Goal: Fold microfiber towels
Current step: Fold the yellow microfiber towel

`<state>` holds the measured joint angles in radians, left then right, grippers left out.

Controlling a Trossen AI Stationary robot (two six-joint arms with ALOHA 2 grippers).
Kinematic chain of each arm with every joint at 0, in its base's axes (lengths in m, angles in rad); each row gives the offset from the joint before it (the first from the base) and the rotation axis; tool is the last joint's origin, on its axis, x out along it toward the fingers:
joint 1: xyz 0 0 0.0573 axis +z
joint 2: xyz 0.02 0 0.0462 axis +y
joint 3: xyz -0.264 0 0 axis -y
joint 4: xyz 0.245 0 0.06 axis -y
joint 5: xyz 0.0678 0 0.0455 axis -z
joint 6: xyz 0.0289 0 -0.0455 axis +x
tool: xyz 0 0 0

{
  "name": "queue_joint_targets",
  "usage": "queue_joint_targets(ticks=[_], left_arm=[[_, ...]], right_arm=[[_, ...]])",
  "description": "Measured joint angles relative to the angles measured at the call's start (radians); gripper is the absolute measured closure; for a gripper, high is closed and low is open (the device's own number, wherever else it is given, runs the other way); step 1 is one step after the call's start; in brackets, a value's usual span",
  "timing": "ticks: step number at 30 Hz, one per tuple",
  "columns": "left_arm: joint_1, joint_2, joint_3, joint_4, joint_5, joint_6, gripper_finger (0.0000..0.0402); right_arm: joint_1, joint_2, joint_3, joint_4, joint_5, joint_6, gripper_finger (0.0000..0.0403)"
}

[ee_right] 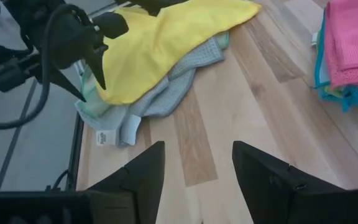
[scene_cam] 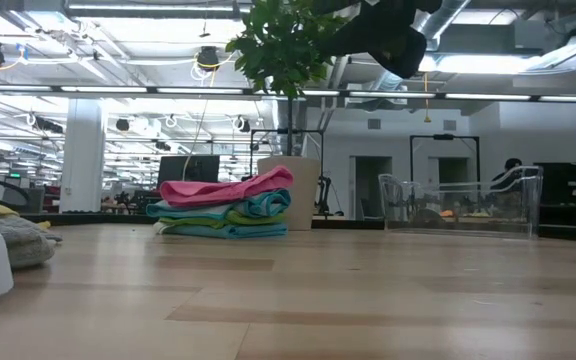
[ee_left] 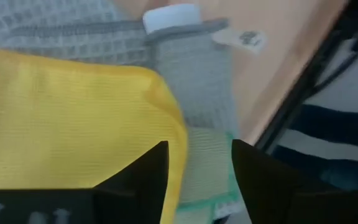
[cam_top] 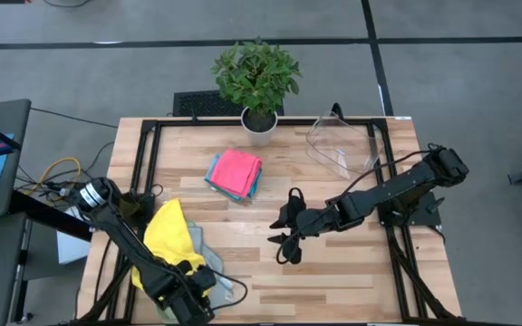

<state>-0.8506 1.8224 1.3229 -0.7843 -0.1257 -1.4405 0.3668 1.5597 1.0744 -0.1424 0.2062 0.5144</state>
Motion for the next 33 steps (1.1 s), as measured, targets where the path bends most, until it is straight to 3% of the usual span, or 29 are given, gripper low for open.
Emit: queue_joint_targets(ticks=[10,21,25,33], left_arm=[[0.017,0.031,0.001,-0.020,-0.057,-0.026,0.0212],[0.044,0.073,0.002,-0.025,-0.009,0.004,0.0215],[0.056,0.073,0.003,-0.034,0.006,-0.002,0.0241],[0.055,0.097,0.003,-0.037,0.066,-0.013,0.0354]], right_arm=[[0.000,0.000,0.000,-0.008,0.000,0.000,0.0188],[0.013,0.000,0.001,-0.041,-0.002,0.017,0.0188],[0.012,0.000,0.001,-0.040,0.001,0.018,0.0188],[0.013,0.000,0.001,-0.040,0.001,0.019,0.0188]])
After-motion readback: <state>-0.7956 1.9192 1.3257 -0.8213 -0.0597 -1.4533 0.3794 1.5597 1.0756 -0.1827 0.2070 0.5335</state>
